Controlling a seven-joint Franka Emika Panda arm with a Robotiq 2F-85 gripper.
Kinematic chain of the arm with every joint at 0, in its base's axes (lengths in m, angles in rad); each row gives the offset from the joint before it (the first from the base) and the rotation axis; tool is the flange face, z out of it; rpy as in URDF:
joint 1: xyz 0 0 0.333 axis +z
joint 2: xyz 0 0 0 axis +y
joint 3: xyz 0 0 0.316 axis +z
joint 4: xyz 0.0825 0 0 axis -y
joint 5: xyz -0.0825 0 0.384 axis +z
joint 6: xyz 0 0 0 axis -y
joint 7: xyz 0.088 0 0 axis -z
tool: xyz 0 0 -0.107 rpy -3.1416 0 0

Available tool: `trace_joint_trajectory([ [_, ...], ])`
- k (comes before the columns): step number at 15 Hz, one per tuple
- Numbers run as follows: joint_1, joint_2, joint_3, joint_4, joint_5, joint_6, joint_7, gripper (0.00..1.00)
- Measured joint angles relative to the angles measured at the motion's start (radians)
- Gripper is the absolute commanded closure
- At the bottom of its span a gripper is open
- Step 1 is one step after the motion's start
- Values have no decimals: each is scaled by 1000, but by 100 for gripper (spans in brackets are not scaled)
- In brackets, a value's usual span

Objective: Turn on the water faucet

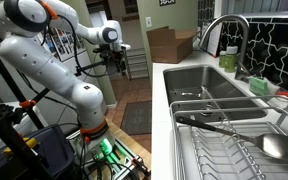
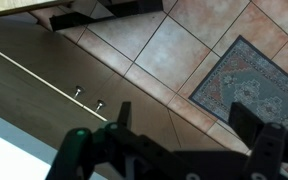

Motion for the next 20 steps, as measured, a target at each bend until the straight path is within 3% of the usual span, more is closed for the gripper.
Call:
trace_joint_trajectory([
  [12, -1, 0, -4, 0, 0, 0, 0, 0],
  [16, -33, -13, -89, -2, -6, -15, -18, 0],
  [20, -110, -89, -207, -35, -47, -67, -81, 0],
])
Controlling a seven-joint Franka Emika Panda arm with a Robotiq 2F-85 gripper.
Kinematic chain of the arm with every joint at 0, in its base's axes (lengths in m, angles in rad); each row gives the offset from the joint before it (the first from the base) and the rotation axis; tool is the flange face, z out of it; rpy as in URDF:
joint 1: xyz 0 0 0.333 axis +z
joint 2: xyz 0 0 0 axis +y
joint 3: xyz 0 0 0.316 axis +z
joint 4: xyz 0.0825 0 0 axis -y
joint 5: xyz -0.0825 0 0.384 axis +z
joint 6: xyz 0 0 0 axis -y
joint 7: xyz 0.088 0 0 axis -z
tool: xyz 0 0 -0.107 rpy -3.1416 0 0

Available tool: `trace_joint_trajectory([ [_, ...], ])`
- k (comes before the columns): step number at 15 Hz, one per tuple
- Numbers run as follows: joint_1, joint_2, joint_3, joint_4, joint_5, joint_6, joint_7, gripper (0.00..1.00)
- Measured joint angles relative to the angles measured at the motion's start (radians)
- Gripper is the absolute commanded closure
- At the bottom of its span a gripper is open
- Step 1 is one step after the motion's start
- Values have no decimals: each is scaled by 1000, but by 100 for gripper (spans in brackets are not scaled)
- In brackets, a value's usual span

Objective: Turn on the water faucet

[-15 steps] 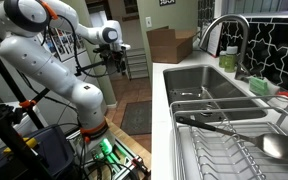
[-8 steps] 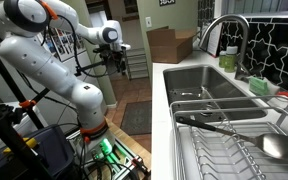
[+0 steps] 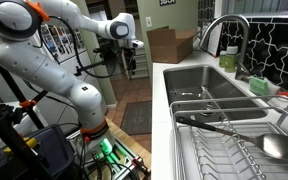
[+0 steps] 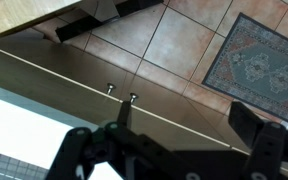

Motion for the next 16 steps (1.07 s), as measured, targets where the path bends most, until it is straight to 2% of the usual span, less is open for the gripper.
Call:
trace_joint_trajectory([
  [5, -141, -135, -151, -40, -57, -16, -94, 0],
  [13, -168, -151, -159, -44, -64, -16, -99, 0],
  [16, -255, -118, -244, 6, -123, -17, -149, 0],
])
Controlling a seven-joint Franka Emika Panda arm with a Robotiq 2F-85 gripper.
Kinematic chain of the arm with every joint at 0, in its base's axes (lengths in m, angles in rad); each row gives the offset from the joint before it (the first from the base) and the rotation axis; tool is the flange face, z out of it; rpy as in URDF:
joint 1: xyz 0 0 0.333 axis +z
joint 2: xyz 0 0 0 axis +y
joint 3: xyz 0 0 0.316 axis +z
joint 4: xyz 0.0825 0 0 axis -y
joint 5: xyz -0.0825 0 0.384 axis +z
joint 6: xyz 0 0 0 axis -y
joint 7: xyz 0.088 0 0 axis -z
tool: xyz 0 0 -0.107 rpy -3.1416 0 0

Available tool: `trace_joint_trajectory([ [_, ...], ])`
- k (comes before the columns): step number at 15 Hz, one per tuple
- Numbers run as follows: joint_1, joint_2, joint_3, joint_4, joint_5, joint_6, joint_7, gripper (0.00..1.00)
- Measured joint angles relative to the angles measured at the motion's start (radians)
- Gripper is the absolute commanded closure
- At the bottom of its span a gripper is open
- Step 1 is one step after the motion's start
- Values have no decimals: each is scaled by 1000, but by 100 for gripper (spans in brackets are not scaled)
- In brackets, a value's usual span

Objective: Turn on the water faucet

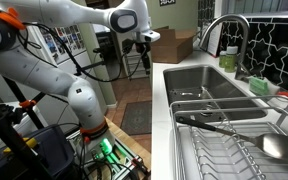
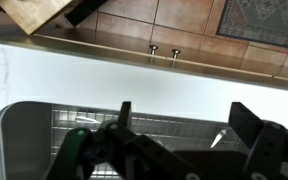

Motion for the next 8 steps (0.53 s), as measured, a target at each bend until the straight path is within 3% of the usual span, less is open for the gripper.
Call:
trace_joint_trajectory([
  [4, -83, 128, -99, 136, -117, 33, -120, 0],
  [8, -94, 272, -107, 271, -185, 99, -148, 0],
])
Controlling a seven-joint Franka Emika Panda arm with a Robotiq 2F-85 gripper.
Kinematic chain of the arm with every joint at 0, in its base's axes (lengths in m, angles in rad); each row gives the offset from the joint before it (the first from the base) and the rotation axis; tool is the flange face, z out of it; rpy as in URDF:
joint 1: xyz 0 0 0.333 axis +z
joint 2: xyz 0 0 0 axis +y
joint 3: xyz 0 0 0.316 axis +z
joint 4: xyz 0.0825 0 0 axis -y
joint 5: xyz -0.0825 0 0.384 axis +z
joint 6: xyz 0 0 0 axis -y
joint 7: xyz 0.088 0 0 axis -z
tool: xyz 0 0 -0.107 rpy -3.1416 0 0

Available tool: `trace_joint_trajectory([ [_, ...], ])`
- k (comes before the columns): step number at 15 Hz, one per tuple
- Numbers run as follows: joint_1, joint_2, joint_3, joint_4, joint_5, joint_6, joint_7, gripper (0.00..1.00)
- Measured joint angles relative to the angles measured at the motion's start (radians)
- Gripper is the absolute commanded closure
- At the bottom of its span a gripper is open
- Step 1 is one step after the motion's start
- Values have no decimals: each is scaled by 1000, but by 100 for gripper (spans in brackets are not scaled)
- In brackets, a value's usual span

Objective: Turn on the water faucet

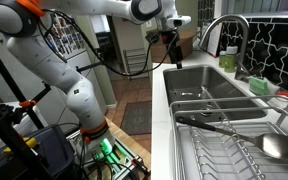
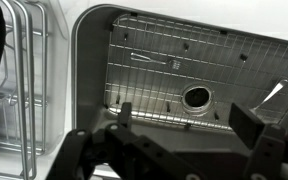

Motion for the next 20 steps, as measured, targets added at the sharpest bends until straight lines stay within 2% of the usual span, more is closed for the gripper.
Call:
trace_joint_trajectory([
  [7, 0, -6, 2, 3, 0, -1, 0, 0],
  [10, -3, 35, -12, 48, 0, -4, 2, 0],
  [16, -20, 348, -129, 356, 36, -1, -57, 0],
  [20, -51, 556, -160, 547, 236, 101, -235, 0],
])
